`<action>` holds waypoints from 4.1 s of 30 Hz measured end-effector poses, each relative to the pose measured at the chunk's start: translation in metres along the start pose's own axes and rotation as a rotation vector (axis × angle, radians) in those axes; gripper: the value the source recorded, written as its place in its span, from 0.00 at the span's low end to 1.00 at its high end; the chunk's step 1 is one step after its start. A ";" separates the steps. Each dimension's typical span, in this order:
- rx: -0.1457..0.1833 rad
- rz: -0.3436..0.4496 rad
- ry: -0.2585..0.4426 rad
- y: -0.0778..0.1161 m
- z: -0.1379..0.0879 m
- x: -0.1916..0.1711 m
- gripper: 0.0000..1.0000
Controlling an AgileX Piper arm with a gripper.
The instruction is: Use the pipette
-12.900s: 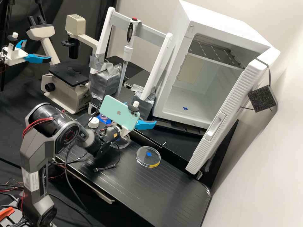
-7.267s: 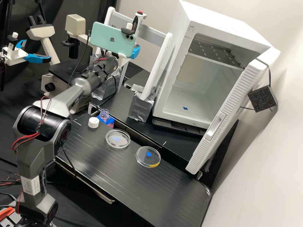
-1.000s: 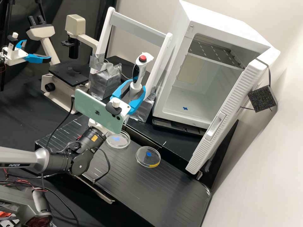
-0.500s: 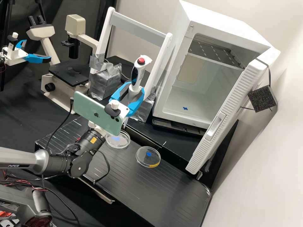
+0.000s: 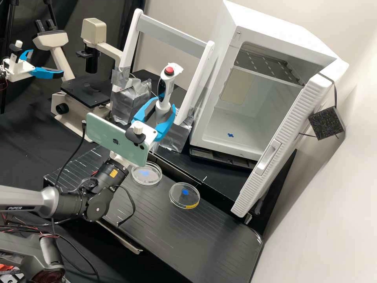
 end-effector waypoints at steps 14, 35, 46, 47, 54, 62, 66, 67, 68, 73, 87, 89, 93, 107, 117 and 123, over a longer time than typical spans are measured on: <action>-0.027 -0.297 0.155 -0.017 -0.068 0.074 0.00; -0.087 -0.409 -0.130 -0.046 -0.076 0.208 0.00; -0.088 -0.414 -0.207 -0.053 -0.069 0.227 0.00; -0.088 -0.410 -0.205 -0.052 -0.070 0.228 0.00; -0.042 -0.380 -0.191 -0.045 -0.079 0.234 0.00; -0.029 -0.416 -0.179 -0.058 -0.087 0.233 0.00; -0.027 -0.432 -0.186 -0.062 -0.089 0.232 0.00; -0.026 -0.434 -0.186 -0.063 -0.090 0.232 0.00; -0.026 -0.437 -0.188 -0.064 -0.090 0.232 0.00; -0.028 -0.446 -0.200 -0.067 -0.088 0.232 0.00; -0.033 -0.477 -0.236 -0.081 -0.076 0.235 0.00; -0.033 -0.477 -0.236 -0.081 -0.076 0.235 0.00; -0.034 -0.480 -0.239 -0.082 -0.075 0.235 0.00; -0.039 -0.497 -0.264 -0.094 -0.058 0.239 0.00; -0.028 -0.494 -0.255 -0.095 -0.057 0.240 1.00; -0.030 -0.491 -0.260 -0.095 -0.053 0.241 1.00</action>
